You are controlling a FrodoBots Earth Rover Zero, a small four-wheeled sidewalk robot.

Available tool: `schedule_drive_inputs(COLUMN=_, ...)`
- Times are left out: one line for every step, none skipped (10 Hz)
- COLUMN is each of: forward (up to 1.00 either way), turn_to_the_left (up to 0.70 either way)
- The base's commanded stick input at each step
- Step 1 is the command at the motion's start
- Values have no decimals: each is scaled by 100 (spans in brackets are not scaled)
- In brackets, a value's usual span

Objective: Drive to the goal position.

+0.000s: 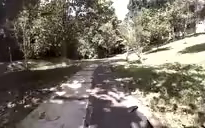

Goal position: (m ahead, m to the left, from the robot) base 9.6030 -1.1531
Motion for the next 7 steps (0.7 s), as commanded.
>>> schedule_drive_inputs(forward=50, turn_to_the_left=0)
schedule_drive_inputs(forward=50, turn_to_the_left=0)
schedule_drive_inputs(forward=50, turn_to_the_left=0)
schedule_drive_inputs(forward=50, turn_to_the_left=0)
schedule_drive_inputs(forward=50, turn_to_the_left=0)
schedule_drive_inputs(forward=50, turn_to_the_left=0)
schedule_drive_inputs(forward=50, turn_to_the_left=0)
